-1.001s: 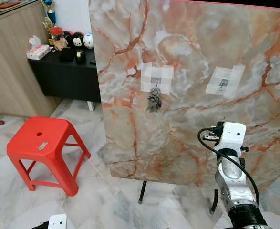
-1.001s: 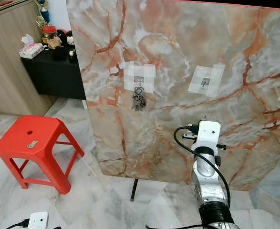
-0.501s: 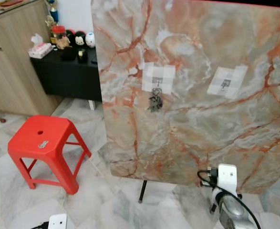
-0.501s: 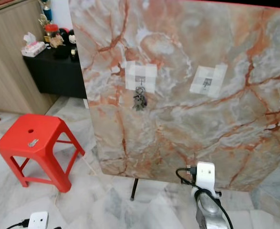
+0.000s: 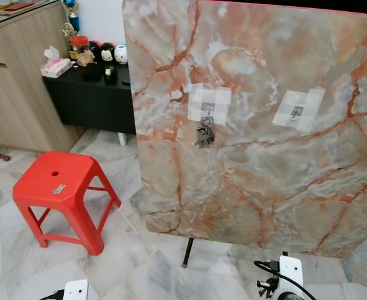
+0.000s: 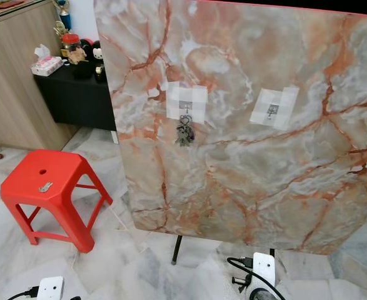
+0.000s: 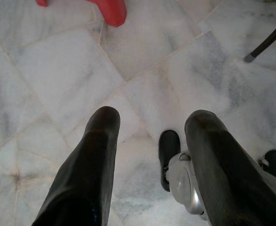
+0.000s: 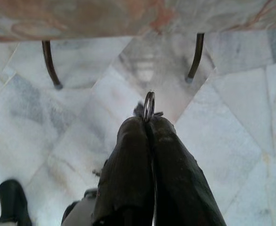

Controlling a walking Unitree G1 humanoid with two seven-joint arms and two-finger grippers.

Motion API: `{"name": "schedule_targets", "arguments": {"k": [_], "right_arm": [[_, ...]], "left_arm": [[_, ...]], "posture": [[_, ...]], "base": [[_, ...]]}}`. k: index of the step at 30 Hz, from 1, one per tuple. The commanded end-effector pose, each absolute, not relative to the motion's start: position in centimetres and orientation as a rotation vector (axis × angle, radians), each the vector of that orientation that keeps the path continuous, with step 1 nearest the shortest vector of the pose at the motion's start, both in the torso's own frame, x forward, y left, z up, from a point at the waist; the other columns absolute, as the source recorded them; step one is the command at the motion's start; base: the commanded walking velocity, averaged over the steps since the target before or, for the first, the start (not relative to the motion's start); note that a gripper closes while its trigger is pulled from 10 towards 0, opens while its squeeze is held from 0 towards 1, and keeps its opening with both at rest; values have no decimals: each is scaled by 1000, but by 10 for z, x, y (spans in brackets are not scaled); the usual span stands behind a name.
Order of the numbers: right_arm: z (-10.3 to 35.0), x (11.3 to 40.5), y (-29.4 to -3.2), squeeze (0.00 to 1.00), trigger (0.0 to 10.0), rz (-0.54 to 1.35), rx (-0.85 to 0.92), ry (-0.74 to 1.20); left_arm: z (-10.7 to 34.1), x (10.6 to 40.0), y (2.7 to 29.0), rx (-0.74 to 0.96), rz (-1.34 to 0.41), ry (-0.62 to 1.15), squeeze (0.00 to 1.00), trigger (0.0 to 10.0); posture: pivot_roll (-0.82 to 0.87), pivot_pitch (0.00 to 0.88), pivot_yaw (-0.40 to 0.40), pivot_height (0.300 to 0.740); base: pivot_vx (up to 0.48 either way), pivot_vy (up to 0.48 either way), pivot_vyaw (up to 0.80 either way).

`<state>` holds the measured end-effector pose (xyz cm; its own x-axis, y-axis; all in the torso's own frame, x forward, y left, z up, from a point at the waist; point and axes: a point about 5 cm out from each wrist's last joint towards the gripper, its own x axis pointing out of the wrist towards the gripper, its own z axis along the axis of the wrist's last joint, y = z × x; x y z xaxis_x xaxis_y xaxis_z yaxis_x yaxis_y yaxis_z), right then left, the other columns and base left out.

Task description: Hang keys on a hook

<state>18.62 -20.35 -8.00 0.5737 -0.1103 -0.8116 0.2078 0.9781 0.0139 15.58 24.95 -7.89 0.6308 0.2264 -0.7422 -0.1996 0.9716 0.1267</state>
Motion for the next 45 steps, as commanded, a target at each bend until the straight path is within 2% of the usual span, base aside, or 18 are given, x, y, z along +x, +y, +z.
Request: {"name": "schedule_targets", "arguments": {"k": [1, 9, 18, 33, 45], "right_arm": [[-81, 181, -212, 0, 10000, -212, 129, 949], [-84, 165, -232, 0, 10000, -221, 125, 976], [-86, 165, -224, 0, 10000, -213, 139, 960], [-85, 165, -225, 0, 10000, -234, 153, 936], [-85, 164, -225, 0, 10000, -253, 163, 930]], "left_arm": [[-82, 150, 249, 25, 243, 881, 0, 10000], [-82, 150, 248, 28, 236, 883, 0, 10000], [-82, 150, 248, 29, 232, 885, 0, 10000], [-82, 150, 247, 19, 221, 884, 0, 10000], [-82, 150, 247, 10, 220, 878, 0, 10000]], "posture": [[101, 0, -47, 740], [99, 0, -48, 740], [97, 0, -48, 740], [98, 0, -50, 740], [102, 0, -50, 740]], "base": [[0, 0, 0], [185, 0, 0], [261, 0, 0], [0, 0, 0], [331, 0, 0]]}}
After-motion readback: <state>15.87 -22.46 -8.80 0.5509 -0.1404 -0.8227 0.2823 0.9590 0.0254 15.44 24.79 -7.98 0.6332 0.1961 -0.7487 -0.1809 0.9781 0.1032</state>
